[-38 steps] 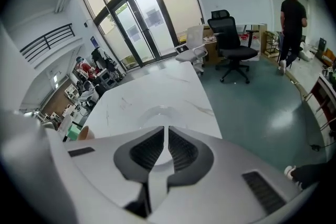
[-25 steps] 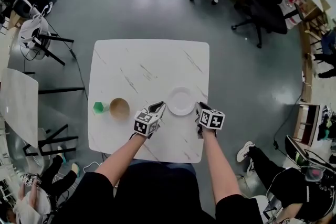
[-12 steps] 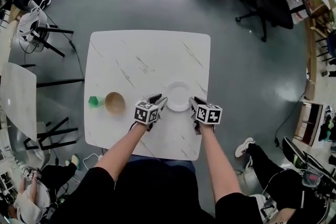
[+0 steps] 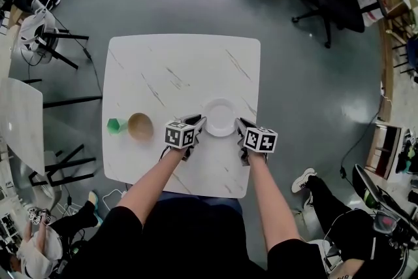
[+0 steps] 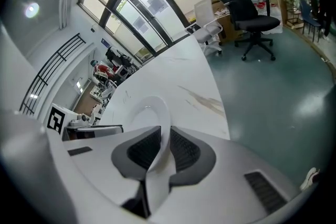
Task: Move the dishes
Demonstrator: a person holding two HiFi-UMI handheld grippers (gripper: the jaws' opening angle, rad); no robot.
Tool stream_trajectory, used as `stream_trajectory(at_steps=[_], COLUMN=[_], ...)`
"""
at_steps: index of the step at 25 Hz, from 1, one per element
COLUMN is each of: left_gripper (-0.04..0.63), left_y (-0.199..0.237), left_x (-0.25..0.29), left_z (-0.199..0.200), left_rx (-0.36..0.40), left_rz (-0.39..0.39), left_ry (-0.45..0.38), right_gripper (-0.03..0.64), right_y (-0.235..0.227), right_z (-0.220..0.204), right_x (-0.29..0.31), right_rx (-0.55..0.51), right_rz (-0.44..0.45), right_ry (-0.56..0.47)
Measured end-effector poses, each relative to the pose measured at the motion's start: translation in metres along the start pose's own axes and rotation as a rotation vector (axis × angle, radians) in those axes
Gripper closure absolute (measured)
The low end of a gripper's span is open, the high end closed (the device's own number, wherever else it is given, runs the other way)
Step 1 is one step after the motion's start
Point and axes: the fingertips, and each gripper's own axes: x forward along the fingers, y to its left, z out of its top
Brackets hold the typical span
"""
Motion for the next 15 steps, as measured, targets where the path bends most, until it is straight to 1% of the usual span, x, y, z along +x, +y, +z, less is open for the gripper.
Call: stream_trajectory(at_steps=[2, 6, 11, 15], left_gripper=[0.514, 0.514, 0.532, 0.532], left_y=[0.0, -0.001, 0.003, 0.014], left_x=[-0.001, -0.006, -0.029, -0.054], left_z=[-0.002, -0.006, -0.012, -0.023], left_rx=[0.006, 0.04, 0.003, 0.014], left_rz=[0.019, 0.053, 0.117, 0.162], left_ry=[0.011, 0.03, 0.008, 0.006], right_gripper=[0.549, 0.549, 0.558, 0.557], right_y=[0.0, 0.006, 0.022, 0.045], right_z=[-0.002, -0.007, -0.018, -0.028], right_x=[-0.002, -0.003, -0.006, 0.001], right_rx=[0.007, 0.0, -0.02, -0.058], right_rz=[-0.004, -0.023, -0.034, -0.027], right_ry=[0.008, 0.029, 0.05, 0.077])
